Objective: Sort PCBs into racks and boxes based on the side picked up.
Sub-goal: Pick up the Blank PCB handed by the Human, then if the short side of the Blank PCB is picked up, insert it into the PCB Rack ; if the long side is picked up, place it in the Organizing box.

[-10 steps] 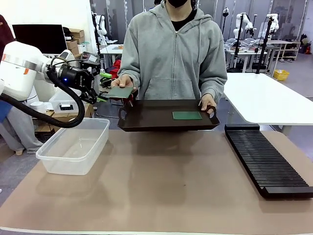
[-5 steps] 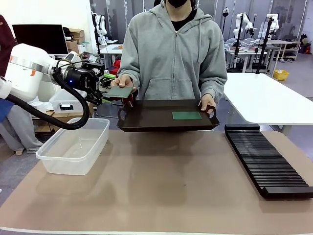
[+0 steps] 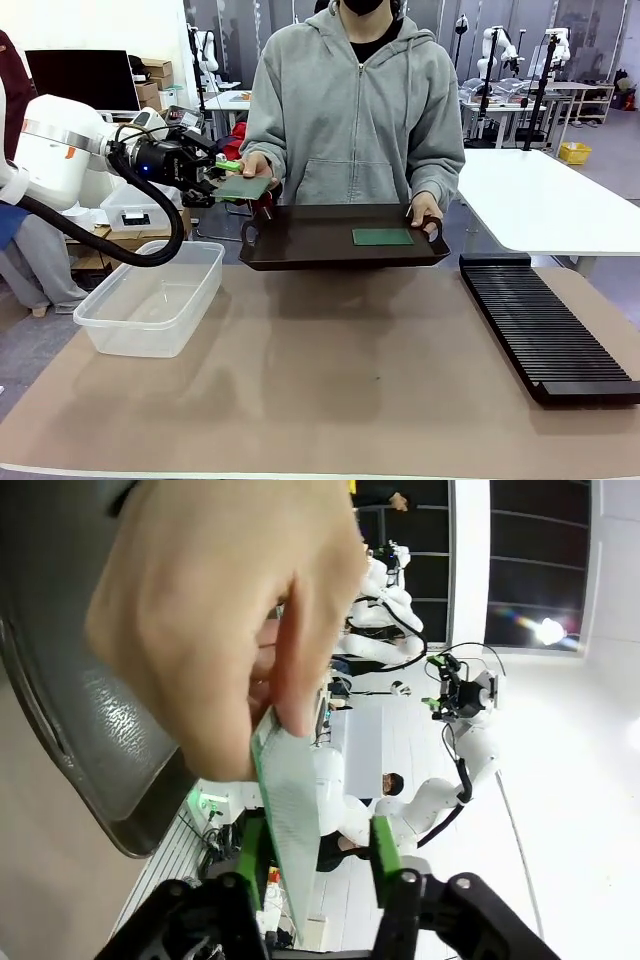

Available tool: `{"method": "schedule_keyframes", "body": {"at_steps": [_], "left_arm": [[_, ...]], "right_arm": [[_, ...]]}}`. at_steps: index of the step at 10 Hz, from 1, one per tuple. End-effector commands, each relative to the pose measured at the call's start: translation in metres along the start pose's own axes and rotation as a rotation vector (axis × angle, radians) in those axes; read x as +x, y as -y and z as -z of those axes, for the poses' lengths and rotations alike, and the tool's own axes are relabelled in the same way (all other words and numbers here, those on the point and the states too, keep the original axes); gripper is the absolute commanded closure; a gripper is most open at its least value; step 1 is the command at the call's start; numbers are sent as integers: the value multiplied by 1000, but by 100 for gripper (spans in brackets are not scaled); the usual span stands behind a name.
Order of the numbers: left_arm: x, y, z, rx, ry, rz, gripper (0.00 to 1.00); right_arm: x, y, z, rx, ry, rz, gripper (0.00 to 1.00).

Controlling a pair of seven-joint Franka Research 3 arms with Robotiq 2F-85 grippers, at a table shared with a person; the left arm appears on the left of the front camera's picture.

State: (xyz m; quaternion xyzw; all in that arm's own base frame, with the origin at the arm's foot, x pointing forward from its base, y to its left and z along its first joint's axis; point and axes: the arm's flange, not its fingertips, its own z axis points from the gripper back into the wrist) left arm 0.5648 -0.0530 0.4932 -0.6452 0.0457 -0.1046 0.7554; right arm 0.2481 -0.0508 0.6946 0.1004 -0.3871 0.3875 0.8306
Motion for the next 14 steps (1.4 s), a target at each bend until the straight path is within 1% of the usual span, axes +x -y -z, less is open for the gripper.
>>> {"method": "schedule_keyframes", "body": {"at_steps": [1,2,4,8,11,12,13,14], "left_arm": [[-1,0,-3,-63,-9,-11,100],[-2,0,-2,-72,-14,-14,98],[-6,-1,0,-101,-36,-32,100],[-10,-3,0,-109,-28,-46,100],[-13,4,1,-63,-15,-22,100],[-14,5,0,-2,3,-37,100],[-8,-2,0,-68,-35,-29,100],[-8,-2,0,-68,-35,-29,100]], "right_arm": [[-1,0,1,6,-5,1,0],[-1,0,1,6,-5,1,0],[-1,0,1,6,-5,1,0],[-1,0,1,6,-5,1,0],[-1,0,1,6,-5,1,0],[-1,0,1,6,-5,1,0],[-1,0,1,6,-5,1,0],[-1,0,1,6,-5,1,0]]}}
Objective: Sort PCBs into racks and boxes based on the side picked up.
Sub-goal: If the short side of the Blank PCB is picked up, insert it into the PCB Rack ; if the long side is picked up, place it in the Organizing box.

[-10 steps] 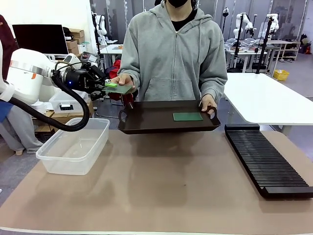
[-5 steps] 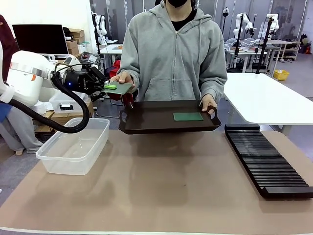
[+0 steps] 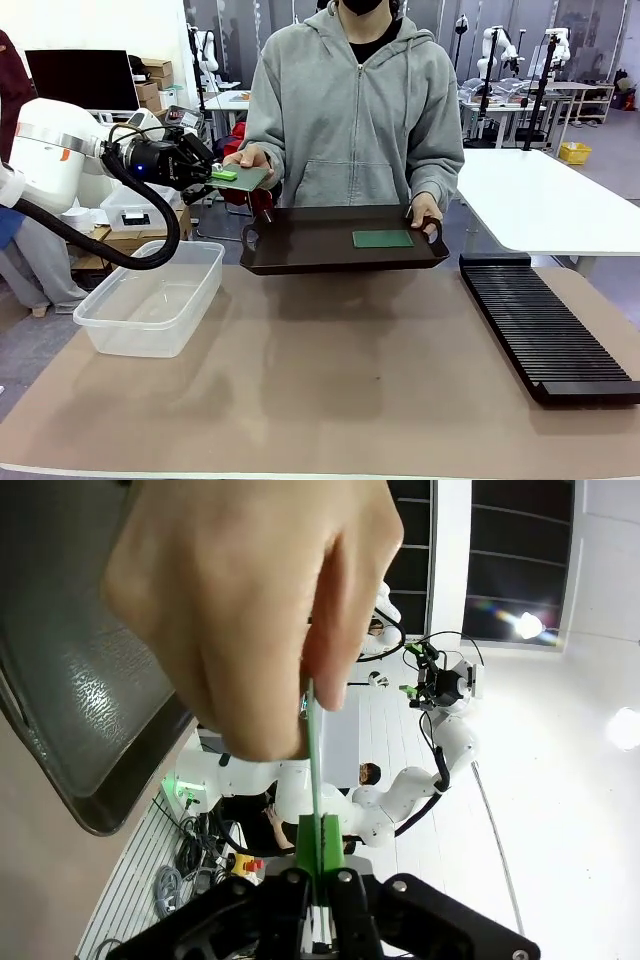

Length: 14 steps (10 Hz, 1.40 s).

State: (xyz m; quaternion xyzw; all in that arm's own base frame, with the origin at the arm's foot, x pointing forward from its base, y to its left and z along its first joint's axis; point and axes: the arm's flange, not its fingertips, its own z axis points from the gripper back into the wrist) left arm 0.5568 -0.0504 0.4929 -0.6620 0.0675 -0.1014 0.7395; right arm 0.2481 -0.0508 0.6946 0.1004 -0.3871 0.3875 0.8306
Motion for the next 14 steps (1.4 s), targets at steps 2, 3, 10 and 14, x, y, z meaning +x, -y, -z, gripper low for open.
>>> {"method": "schedule_keyframes", "body": {"at_steps": [2,3,10,14], "left_arm": [[0,-2,1,-17,-8,0,100],[0,-2,1,-17,-8,0,100],[0,-2,1,-17,-8,0,100],[0,-2,1,-17,-8,0,100]], "right_arm": [[-1,0,1,6,-5,1,0],[-1,0,1,6,-5,1,0],[-1,0,1,6,-5,1,0],[-1,0,1,6,-5,1,0]]}}
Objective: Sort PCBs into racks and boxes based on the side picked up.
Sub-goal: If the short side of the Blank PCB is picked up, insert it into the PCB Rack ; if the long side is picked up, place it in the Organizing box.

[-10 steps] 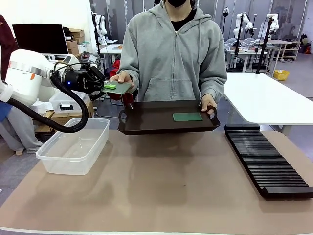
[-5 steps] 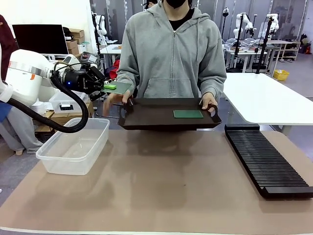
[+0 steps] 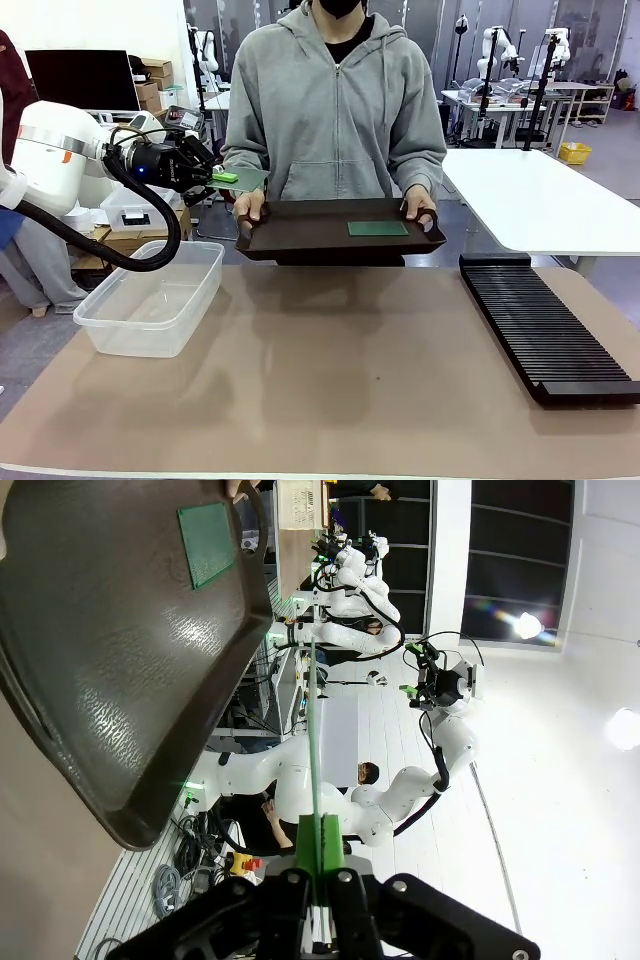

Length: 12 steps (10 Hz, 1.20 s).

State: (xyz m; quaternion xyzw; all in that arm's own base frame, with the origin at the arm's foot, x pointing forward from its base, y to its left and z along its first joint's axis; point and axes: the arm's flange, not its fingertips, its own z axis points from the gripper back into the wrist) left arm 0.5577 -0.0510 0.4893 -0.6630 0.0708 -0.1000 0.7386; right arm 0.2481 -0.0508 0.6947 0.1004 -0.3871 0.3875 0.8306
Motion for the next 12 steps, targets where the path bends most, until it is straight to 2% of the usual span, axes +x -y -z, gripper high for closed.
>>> {"method": "schedule_keyframes", "body": {"at_steps": [1,4,9,12], "left_arm": [[-1,1,0,-13,-5,6,100],[0,0,0,0,0,0,97],[-25,31,-48,433,-46,126,97],[-29,30,-74,759,39,155,97]], "right_arm": [[-1,0,1,6,-5,1,0],[-1,0,1,6,-5,1,0],[-1,0,1,6,-5,1,0],[-1,0,1,6,-5,1,0]]}}
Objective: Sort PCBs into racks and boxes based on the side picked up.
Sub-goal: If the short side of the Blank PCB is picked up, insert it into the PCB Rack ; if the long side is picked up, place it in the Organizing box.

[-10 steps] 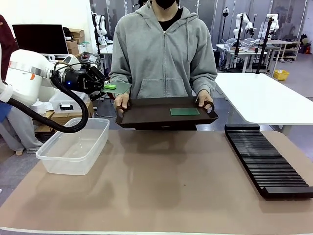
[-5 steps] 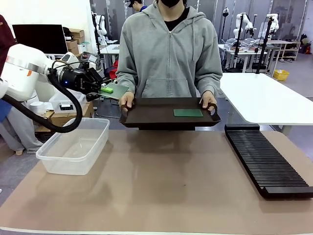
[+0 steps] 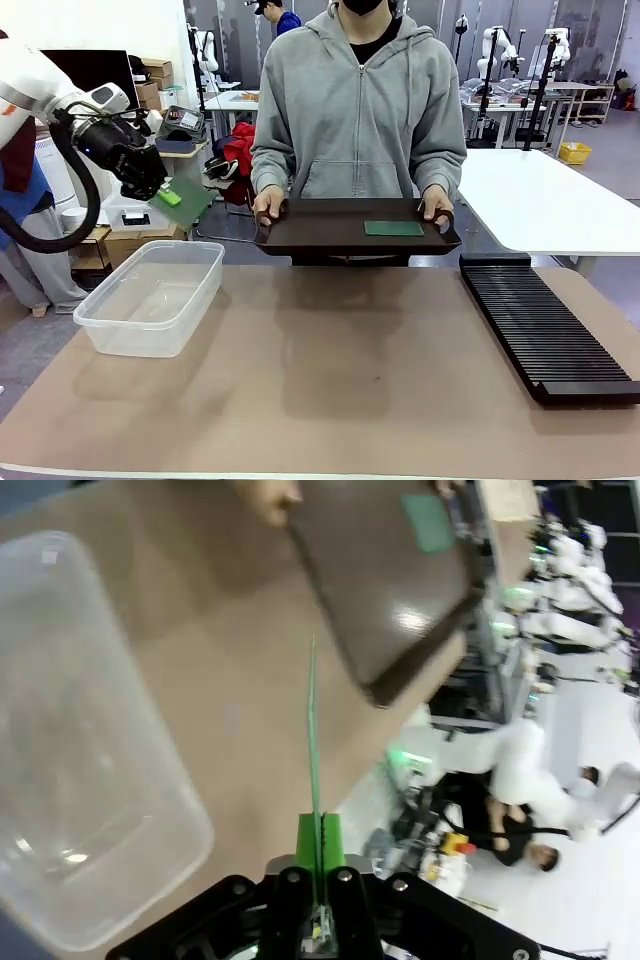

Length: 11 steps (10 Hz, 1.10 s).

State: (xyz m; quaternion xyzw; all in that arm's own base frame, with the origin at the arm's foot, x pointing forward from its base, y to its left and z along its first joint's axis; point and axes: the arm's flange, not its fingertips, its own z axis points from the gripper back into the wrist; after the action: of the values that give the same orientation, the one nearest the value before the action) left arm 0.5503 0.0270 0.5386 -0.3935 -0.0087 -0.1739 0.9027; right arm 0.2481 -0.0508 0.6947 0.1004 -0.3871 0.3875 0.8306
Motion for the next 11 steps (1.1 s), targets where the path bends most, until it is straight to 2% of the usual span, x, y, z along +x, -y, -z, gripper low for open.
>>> {"method": "schedule_keyframes", "body": {"at_steps": [1,3,4,8,11], "left_arm": [[-6,-16,9,209,54,-27,97],[-5,-37,19,363,73,-86,97],[-4,-50,29,418,49,-110,97],[-8,-77,71,447,-59,-163,97],[-13,-91,103,403,-100,-182,97]], "right_arm": [[-1,0,1,6,-5,2,0],[-1,0,1,6,-5,2,0],[-1,0,1,6,-5,2,0],[-1,0,1,6,-5,2,0],[-1,0,1,6,-5,2,0]]}}
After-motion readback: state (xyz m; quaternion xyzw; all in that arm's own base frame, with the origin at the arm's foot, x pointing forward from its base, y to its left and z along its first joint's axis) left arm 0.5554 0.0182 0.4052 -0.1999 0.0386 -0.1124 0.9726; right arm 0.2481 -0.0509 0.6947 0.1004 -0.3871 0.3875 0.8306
